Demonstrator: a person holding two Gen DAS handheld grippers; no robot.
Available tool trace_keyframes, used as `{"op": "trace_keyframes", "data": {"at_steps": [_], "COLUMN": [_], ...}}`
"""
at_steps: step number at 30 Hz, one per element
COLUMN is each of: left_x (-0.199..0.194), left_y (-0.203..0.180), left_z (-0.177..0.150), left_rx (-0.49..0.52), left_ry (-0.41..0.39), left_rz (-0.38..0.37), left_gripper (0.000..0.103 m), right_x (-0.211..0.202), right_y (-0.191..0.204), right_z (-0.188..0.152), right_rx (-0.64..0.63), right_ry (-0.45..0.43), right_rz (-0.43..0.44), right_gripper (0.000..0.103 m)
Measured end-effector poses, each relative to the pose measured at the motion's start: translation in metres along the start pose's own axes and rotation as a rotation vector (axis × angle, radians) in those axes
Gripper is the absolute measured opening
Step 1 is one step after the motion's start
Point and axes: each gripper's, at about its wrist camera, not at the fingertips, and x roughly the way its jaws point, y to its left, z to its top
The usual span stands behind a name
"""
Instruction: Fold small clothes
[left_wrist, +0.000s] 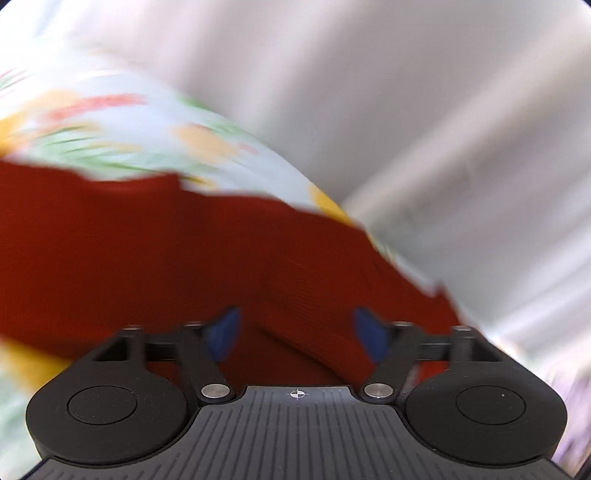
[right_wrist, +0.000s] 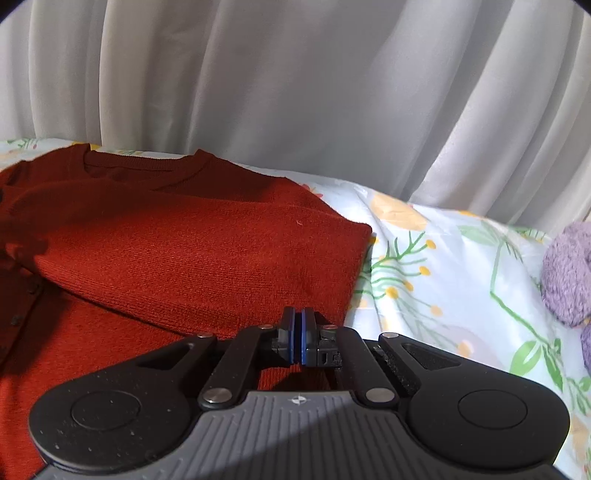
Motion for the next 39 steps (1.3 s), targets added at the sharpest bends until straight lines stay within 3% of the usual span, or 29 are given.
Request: {"op": "trace_keyframes", "data": {"at_steps": [2, 4, 9, 13, 15, 16, 18, 20, 22, 24, 26, 31, 34, 39], "left_x": [-0.038, -0.074, -0.139, -0.173, -0.176, -0.173, -0.168, -0.161, -0.158, -0.156, -0.156, -0.153, -0.156, -0.166], "left_y": [0.041, 0.088, 0.188, 0.234, 0.245, 0.249, 0.263, 0.274, 0.283, 0.29, 0.293, 0.302, 0.289, 0.252], "left_z": [0.009, 0.015, 0.017, 0.004, 0.005, 0.007, 0.01, 0.01, 0.015, 0.018, 0.018, 0.016, 0.021, 0.034], "left_rx": [-0.163, -0.331, -0.651, -0.842, -0.861, -0.866, -0.902, -0.938, -0.941, -0.936, -0.915, -0.939, -0.86, -0.689], "left_ry": [-0.083, -0.174, -0.383, -0.516, -0.534, -0.532, -0.512, -0.499, -0.488, -0.47, -0.445, -0.435, -0.427, -0.459], "left_rz": [-0.012, 0.006, 0.177, 0.192, 0.203, 0.198, 0.159, 0.125, 0.105, 0.124, 0.157, 0.136, 0.184, 0.13], "left_gripper": [0.095, 0.098, 0.099, 0.092, 0.088, 0.079, 0.074, 0.057, 0.051, 0.036, 0.009, 0.008, 0.008, 0.008], "right_x": [-0.022, -0.04, -0.065, -0.069, -0.07, -0.07, -0.068, -0.071, -0.07, -0.072, -0.073, -0.073, -0.074, -0.085], "right_y": [-0.007, -0.012, -0.004, 0.005, 0.009, 0.01, 0.011, 0.011, 0.012, 0.012, 0.014, 0.015, 0.015, 0.011], "right_z": [0.0, -0.006, -0.028, -0.041, -0.042, -0.042, -0.044, -0.046, -0.045, -0.044, -0.043, -0.039, -0.038, -0.034], "right_rx": [0.097, 0.194, 0.329, 0.373, 0.354, 0.353, 0.361, 0.366, 0.357, 0.35, 0.347, 0.346, 0.354, 0.346], "right_ry": [0.01, 0.024, 0.06, 0.095, 0.107, 0.109, 0.114, 0.12, 0.129, 0.132, 0.127, 0.124, 0.118, 0.04], "right_rz": [0.073, 0.185, 0.411, 0.52, 0.515, 0.512, 0.521, 0.521, 0.519, 0.517, 0.517, 0.504, 0.507, 0.522], "right_gripper": [0.012, 0.022, 0.024, 0.025, 0.026, 0.026, 0.026, 0.026, 0.026, 0.026, 0.026, 0.026, 0.026, 0.026]}}
